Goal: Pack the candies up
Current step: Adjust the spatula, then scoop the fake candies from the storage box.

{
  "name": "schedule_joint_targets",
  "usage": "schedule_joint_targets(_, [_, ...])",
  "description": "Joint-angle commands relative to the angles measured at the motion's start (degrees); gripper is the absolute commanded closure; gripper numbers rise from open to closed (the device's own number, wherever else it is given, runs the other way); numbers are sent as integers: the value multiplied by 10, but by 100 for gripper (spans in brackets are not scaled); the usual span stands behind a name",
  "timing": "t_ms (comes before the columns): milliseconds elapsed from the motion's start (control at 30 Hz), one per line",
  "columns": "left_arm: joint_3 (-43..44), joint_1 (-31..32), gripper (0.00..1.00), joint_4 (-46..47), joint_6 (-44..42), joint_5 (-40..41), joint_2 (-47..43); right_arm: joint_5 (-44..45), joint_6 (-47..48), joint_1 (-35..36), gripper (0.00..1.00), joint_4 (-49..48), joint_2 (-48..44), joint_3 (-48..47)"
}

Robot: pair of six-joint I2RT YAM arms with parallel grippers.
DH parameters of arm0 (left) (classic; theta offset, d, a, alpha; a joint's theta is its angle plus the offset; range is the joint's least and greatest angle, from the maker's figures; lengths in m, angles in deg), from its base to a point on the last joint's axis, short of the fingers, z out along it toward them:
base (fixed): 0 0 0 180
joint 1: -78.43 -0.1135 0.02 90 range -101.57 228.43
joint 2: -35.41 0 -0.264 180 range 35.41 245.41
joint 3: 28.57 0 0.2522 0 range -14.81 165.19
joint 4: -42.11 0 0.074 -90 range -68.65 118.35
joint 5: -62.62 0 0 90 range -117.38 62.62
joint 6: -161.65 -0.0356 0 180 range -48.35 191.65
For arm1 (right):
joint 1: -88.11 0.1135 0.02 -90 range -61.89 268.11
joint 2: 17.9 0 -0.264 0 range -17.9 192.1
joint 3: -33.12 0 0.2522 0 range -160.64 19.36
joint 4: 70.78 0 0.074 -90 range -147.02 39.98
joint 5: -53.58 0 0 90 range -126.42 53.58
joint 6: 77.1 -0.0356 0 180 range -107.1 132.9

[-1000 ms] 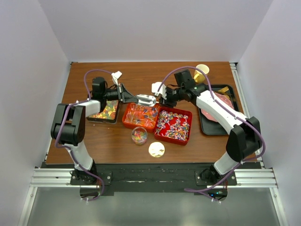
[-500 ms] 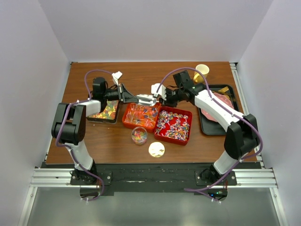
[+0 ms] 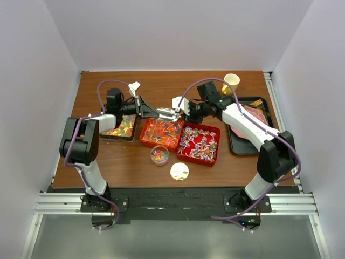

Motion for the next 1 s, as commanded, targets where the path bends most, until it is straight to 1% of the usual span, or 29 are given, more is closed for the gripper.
schedule_joint_targets(0, [18,0,100,14,6,-4,1,24,-10,13,71,-33,-12,-6])
schedule_joint_targets(100, [18,1,100,15,8,-4,1,40,-13,23,70,-58,-16,5])
schedule_joint_targets(167, [18,2,100,16,9,-5,2,46,-9,31,71,-57,-13,2])
schedule_joint_targets(367, [12,2,100,16,6,-6,-4,63,-4,34,89,-51,-12,1])
schedule_joint_targets(400, [12,1,100,15,7,-5,-5,64,0,34,96,-46,-12,0])
schedule_joint_targets(467, [11,0,100,7,1,-1,-7,61,6,34,100,-25,-11,-6])
schedule_joint_targets(500, [14,-3,96,-7,-6,4,-9,63,20,32,100,-17,-10,-12])
schedule_joint_targets(533, [22,-7,77,-41,-29,18,-13,63,33,30,100,8,-10,-18])
schedule_joint_targets(567, [27,-11,67,-62,-43,26,-17,64,48,28,100,25,-8,-26])
schedule_joint_targets(600, [32,-22,56,-86,-76,47,-22,66,90,21,100,44,-1,-48])
schedule_joint_targets(633, [41,-30,54,-133,-91,56,-31,78,115,19,100,87,5,-64])
schedule_joint_targets(667, [41,-37,52,-149,-102,62,-35,88,140,19,100,109,12,-80])
schedule_joint_targets(700, [38,-54,50,-159,-106,73,-40,100,186,19,100,130,19,-119])
schedule_joint_targets(733, [21,-63,50,-167,-106,78,-54,109,208,18,100,172,40,-141])
schedule_joint_targets(767, [12,-67,49,-171,-107,85,-61,136,226,19,100,193,53,-164])
schedule_joint_targets(800, [4,-85,49,-174,-115,92,-71,147,251,20,100,227,68,-214])
schedule_joint_targets(833, [-8,-89,48,-193,-128,96,-92,158,263,22,100,246,97,-241])
schedule_joint_targets(867, [-9,-92,48,-212,-148,101,-103,194,275,26,100,266,116,-267])
schedule_joint_targets(900, [-9,-93,48,-236,-203,119,-115,211,300,35,100,302,131,-316])
schedule_joint_targets(933, [-10,-93,48,-281,-230,131,-140,227,315,38,100,318,158,-338])
schedule_joint_targets(967, [-11,-93,48,-297,-252,142,-151,255,329,43,100,331,168,-356])
